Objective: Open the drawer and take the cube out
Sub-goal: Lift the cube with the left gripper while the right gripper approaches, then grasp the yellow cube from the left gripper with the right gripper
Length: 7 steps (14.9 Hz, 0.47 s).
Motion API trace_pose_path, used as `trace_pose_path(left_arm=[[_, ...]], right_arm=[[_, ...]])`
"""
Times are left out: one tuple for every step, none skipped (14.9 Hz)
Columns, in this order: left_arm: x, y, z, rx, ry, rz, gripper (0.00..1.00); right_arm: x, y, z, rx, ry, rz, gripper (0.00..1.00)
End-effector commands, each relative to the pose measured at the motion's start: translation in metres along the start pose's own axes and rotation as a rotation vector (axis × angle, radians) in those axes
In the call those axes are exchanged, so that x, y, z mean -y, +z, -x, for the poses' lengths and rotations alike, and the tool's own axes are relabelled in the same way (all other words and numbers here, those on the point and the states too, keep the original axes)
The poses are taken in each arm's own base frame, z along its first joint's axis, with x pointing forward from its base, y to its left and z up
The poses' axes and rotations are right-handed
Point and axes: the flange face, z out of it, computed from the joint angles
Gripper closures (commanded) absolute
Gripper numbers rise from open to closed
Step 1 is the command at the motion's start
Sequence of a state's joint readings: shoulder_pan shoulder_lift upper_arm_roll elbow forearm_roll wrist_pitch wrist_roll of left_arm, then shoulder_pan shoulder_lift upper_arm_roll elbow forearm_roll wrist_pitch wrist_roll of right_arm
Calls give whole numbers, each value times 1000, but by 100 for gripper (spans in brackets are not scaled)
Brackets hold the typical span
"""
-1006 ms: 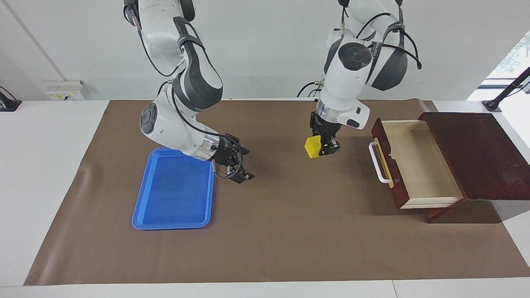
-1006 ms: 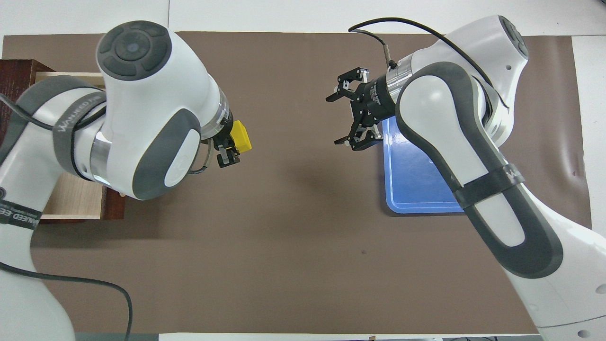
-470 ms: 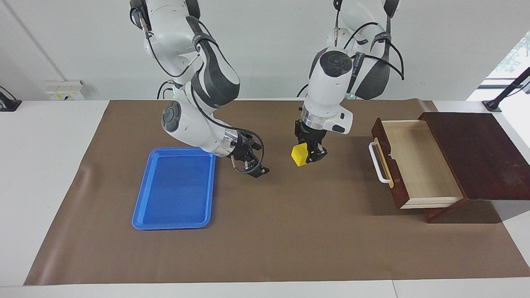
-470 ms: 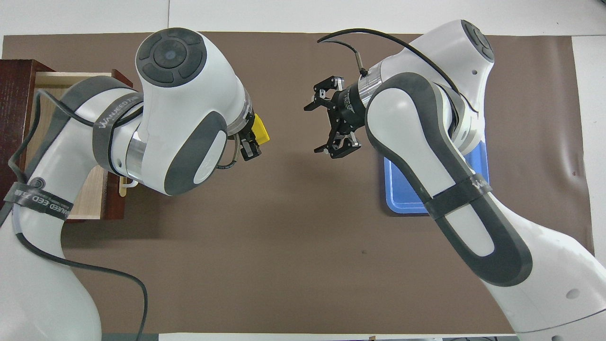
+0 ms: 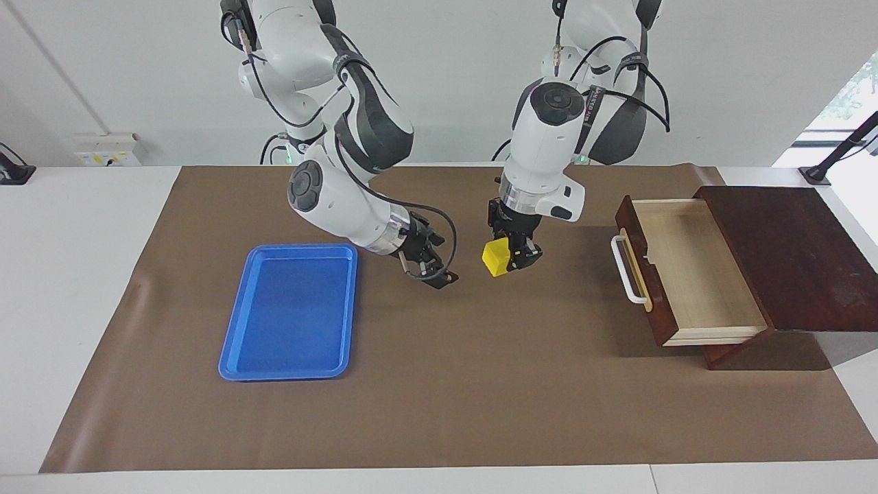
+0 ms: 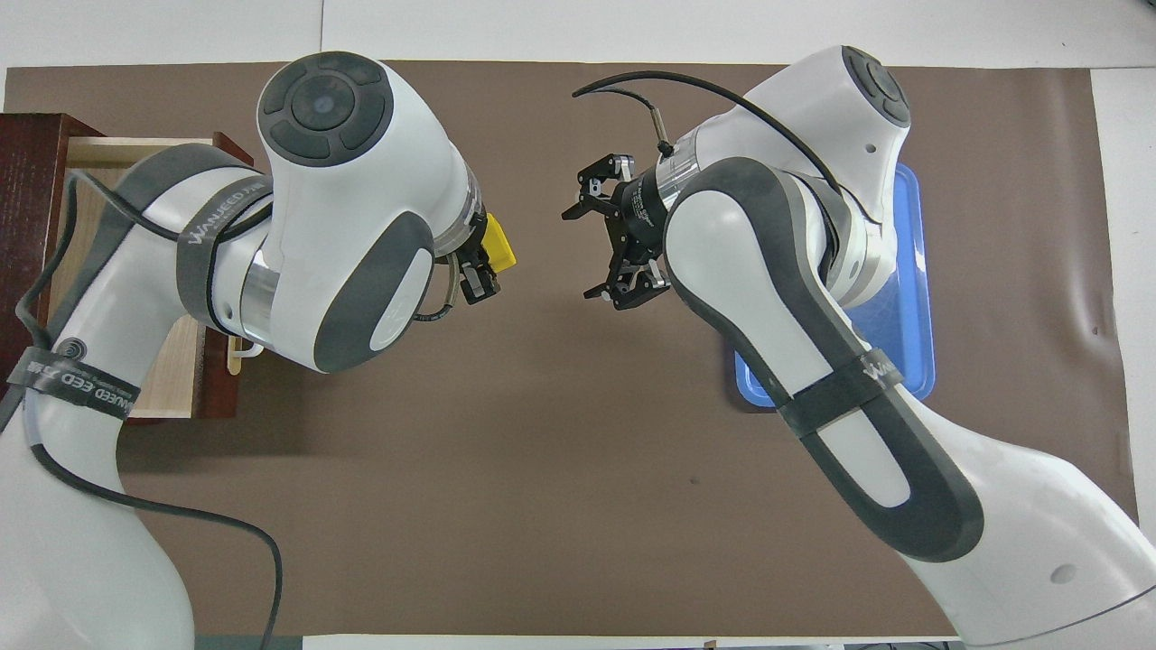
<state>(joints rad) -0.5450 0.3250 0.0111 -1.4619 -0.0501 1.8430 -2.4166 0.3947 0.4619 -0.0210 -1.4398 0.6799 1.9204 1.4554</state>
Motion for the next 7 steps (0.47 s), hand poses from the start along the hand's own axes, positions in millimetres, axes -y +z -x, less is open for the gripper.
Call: trace_pose_path(left_arm=[[3, 1, 5, -22, 8, 22, 100], [13, 4, 10, -45, 42, 30, 100], [18, 6, 12, -56, 71, 35, 100], [20, 6, 13, -57, 102, 33, 100], [20, 6, 12, -63, 134, 27, 100], [22, 7, 12, -71, 172, 18, 100], [21, 7, 10, -74, 211, 12, 100]], right_arm=[[27, 2, 7, -22, -43, 29, 8], [38, 1, 10, -21, -55, 31, 9], [44, 0, 14, -19, -54, 23, 9], [44, 8, 22, -23, -63, 27, 9], [42, 12, 27, -34, -74, 31, 9], [41, 14, 29, -50, -82, 38, 9], [39, 15, 32, -57, -89, 45, 9]])
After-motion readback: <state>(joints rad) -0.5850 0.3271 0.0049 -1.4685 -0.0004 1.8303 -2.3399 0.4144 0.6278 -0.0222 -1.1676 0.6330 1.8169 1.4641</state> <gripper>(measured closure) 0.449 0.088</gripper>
